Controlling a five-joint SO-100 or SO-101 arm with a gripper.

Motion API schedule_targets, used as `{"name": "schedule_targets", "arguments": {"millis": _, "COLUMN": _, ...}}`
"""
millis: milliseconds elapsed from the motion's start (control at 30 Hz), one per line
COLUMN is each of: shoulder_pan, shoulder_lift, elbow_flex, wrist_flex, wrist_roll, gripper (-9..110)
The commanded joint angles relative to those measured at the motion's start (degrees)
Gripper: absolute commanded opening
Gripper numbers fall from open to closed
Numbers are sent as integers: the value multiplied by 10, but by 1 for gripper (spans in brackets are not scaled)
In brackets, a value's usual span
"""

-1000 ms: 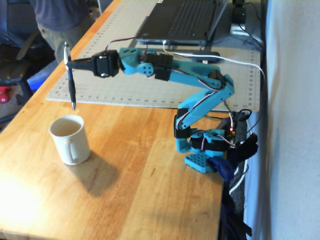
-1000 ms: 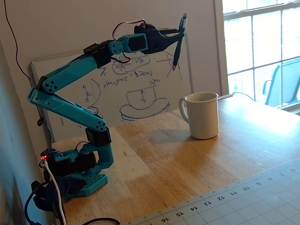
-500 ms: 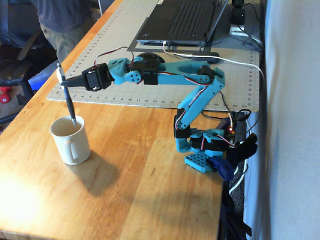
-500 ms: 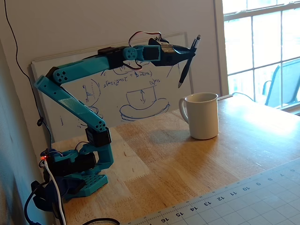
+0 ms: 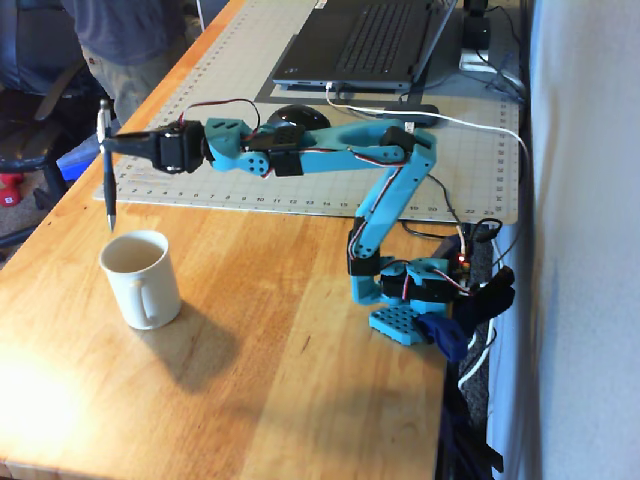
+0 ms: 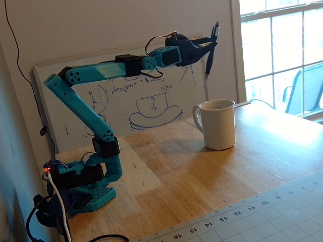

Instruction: Grasp a pen and put it in a mug.

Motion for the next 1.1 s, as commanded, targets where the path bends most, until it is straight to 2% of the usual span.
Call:
{"name": "schedule_targets", "arguments": {"millis": 0, "shoulder_pan": 16, "shoulder_lift": -4, "elbow_flex": -10, "wrist_flex": -26, "wrist_roll": -5, "gripper": 1}}
{"name": "schedule_targets", "arguments": {"millis": 633, "shoulder_pan": 11, "shoulder_lift": -124, "elbow_flex": -8, "wrist_flex": -26, "wrist_roll": -5, "gripper": 1}}
{"name": "schedule_targets", "arguments": {"millis": 1067, "shoulder_pan": -49, "shoulder_lift": -170, "elbow_flex": -9, "wrist_flex": -27, "wrist_roll": 0, "gripper": 1}}
